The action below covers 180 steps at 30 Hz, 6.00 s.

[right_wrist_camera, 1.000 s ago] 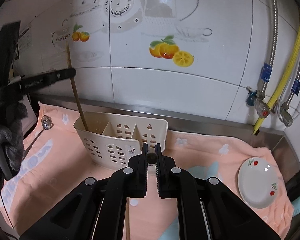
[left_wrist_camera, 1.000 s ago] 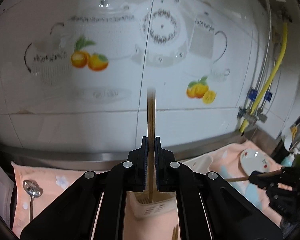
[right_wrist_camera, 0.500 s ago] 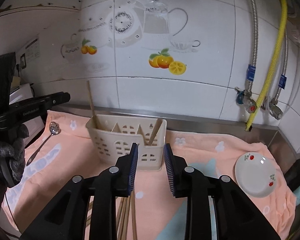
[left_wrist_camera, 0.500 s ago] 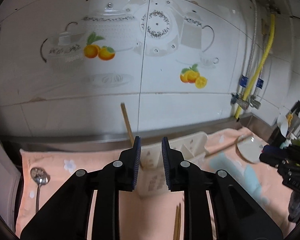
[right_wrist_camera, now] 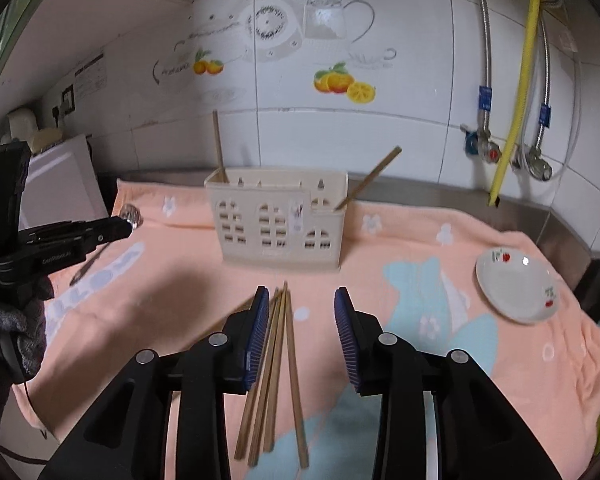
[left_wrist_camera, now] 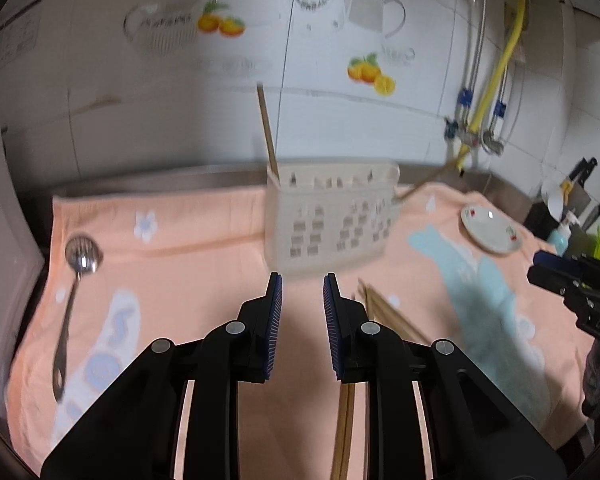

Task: Organize utensils
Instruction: 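Lower the left tool onto a chopstick while the right tool grasps another, then lift the left tool's chopstick over the holder while the right tool carries its chopstick, then open the left tool over the holder while the right tool releases its chopstick, then move both open tools back over the remaining chopsticks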

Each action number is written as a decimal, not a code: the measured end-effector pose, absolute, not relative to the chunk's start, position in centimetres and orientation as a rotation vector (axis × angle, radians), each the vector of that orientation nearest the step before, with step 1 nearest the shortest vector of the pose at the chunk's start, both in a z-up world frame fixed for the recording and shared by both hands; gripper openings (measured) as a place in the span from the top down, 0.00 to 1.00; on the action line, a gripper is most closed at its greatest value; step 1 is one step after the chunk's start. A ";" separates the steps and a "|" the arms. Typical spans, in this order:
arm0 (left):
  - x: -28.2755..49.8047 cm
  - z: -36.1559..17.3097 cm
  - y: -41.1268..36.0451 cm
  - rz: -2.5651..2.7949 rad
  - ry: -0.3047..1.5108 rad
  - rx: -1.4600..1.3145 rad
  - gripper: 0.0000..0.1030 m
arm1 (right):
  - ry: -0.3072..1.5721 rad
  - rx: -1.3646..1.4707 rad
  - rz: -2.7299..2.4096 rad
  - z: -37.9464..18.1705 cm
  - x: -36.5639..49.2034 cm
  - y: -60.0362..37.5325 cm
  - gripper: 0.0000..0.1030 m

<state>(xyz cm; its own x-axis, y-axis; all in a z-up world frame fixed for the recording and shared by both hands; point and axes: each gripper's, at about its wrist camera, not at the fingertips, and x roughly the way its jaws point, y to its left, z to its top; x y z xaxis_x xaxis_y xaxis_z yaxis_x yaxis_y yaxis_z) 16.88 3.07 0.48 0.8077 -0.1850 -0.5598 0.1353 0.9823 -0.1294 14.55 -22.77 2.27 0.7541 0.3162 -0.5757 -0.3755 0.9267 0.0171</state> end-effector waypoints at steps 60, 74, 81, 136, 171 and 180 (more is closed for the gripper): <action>13.6 -11.8 -1.3 -0.251 0.889 0.063 0.88 | 0.852 -0.133 0.311 -11.3 13.6 -22.8 0.89; 13.0 -9.5 -0.6 -0.252 0.823 0.011 0.94 | 0.755 -0.107 0.336 -7.9 12.6 -22.7 0.93; 12.4 -6.3 -0.1 -0.269 0.742 -0.023 0.94 | 0.656 -0.068 0.367 -3.3 12.2 -22.8 0.93; 24.7 17.8 0.4 -0.227 0.257 0.019 0.95 | 0.327 -0.165 0.363 15.8 27.4 -18.4 0.94; 22.5 8.7 2.3 -0.162 0.417 -0.019 0.57 | 0.403 -0.118 0.391 10.1 22.6 -20.7 0.42; 16.6 5.2 2.1 -0.172 0.459 -0.032 0.49 | 0.405 -0.141 0.407 6.6 15.7 -21.5 0.22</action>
<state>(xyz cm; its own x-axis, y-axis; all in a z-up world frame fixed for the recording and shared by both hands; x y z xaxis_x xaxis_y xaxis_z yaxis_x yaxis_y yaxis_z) 16.56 2.14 5.25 0.8821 -0.1722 -0.4385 0.1577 0.9850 -0.0696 15.72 -21.46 6.64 0.8399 0.3557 -0.4098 -0.4114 0.9099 -0.0533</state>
